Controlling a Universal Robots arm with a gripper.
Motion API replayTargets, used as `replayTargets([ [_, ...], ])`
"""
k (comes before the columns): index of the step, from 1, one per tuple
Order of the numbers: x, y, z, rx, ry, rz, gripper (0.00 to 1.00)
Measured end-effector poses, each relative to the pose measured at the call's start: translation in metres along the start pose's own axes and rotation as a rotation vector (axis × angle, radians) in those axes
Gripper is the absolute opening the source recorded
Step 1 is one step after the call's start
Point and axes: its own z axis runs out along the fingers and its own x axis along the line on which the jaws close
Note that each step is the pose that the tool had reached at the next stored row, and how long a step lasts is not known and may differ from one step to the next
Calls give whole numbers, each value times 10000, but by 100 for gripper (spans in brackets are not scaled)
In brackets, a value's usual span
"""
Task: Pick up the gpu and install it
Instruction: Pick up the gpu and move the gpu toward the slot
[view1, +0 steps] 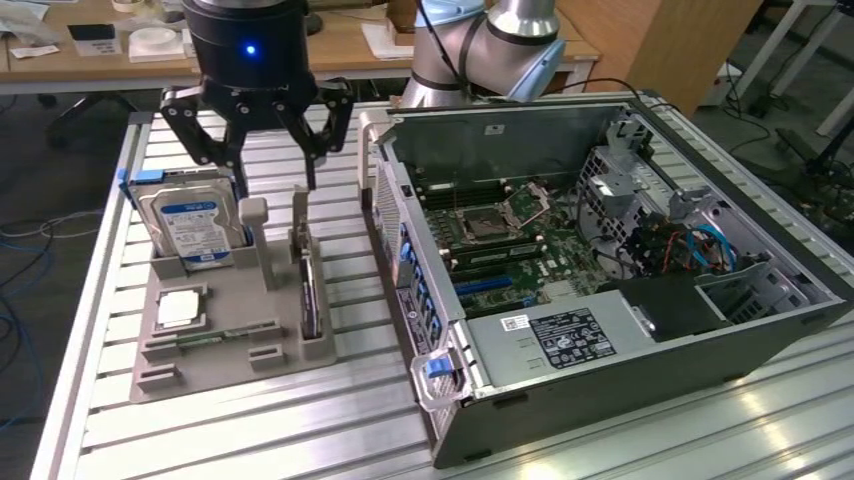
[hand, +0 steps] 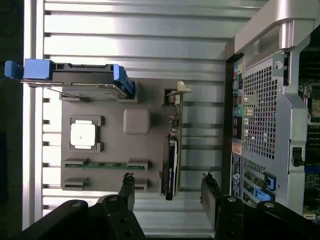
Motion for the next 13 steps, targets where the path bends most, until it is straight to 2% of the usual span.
replayTargets([
  [13, 1, -6, 117, 0, 2, 0, 65],
])
